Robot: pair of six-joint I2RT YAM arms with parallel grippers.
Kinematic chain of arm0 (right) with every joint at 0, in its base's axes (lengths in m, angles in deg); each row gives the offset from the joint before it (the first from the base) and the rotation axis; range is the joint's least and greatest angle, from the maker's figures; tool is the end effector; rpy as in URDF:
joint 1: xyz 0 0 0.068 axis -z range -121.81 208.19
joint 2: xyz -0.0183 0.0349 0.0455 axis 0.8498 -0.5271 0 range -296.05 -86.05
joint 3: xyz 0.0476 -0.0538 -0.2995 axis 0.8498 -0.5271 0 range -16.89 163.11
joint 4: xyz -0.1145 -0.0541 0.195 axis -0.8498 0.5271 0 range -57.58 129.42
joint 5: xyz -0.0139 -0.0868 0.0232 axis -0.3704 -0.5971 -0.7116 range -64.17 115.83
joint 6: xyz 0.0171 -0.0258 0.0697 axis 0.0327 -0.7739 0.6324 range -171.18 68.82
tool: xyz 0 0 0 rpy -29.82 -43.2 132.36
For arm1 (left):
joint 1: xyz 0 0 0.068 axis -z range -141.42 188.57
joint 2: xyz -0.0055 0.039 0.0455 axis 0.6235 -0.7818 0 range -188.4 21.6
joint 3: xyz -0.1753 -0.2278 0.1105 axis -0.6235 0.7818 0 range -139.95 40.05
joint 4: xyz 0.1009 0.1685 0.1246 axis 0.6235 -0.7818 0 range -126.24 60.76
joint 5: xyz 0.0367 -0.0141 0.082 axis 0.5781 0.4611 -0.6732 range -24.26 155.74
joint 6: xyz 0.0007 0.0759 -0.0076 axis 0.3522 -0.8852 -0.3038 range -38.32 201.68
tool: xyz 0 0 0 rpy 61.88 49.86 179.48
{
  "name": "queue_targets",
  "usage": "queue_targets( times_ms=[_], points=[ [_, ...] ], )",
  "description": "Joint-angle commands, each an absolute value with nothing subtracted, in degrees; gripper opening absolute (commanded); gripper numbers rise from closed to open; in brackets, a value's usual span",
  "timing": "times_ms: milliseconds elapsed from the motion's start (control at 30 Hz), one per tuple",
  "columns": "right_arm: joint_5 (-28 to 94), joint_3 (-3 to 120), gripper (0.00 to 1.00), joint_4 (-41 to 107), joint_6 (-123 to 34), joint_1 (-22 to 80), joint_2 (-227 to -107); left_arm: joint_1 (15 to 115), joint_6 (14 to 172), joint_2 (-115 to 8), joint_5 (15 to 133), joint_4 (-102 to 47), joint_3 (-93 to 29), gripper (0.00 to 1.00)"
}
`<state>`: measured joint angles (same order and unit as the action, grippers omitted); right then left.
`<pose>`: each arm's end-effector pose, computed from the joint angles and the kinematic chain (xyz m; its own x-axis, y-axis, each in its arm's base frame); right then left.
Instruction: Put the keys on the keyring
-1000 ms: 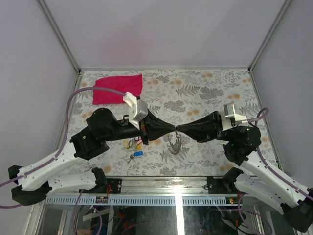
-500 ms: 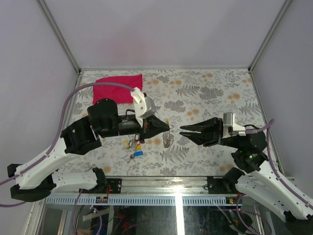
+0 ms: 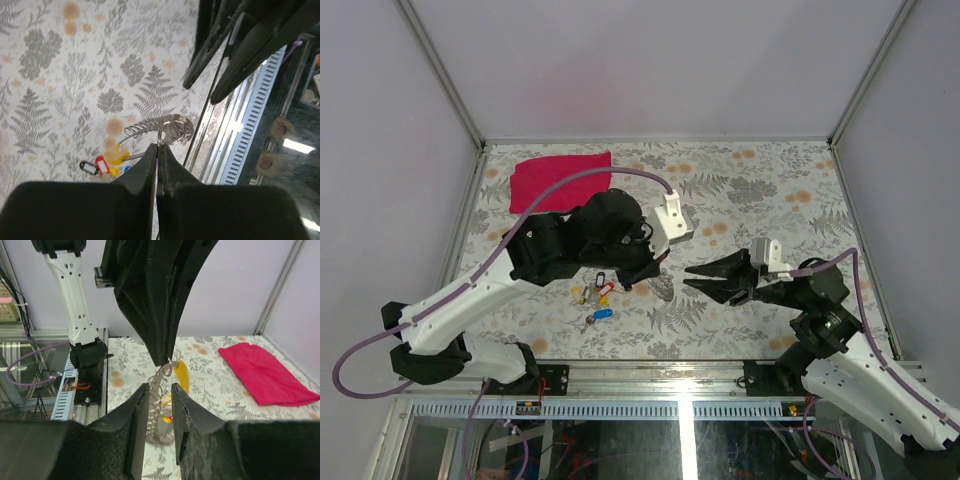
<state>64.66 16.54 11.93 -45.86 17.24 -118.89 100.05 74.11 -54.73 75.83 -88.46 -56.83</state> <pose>0.0467 0.0942 0.3831 0.1821 0.2537 -0.9500 -0.9735 0.1822 -0.1380 0.1026 -0.2126 0.4504 -0.1732 0.5904 -0.7883 0.9615 0.2746 -0.0056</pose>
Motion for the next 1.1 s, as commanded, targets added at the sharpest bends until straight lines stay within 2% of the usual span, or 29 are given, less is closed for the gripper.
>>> queue_targets(
  times_ms=[0,300,500,733,1067],
  points=[
    [63.5,14.9,0.31,11.8,-48.1,17.0,-117.9,101.0,73.3,-56.9,68.3,-97.2,-60.7,0.00],
    [64.9,13.5,0.31,13.2,-49.9,16.9,-118.9,102.0,76.4,-59.6,61.9,-98.9,-60.3,0.00],
    [66.3,12.0,0.31,9.8,-49.3,16.9,-120.0,102.6,75.2,-59.7,66.2,-98.9,-61.0,0.00],
    [75.4,12.9,0.32,0.8,-47.3,16.9,-126.9,105.3,71.7,-60.1,71.0,-98.4,-61.3,0.00],
    [80.2,13.9,0.31,-8.7,-42.7,16.9,-132.0,106.9,69.9,-59.1,73.1,-97.7,-61.8,0.00]
  ],
)
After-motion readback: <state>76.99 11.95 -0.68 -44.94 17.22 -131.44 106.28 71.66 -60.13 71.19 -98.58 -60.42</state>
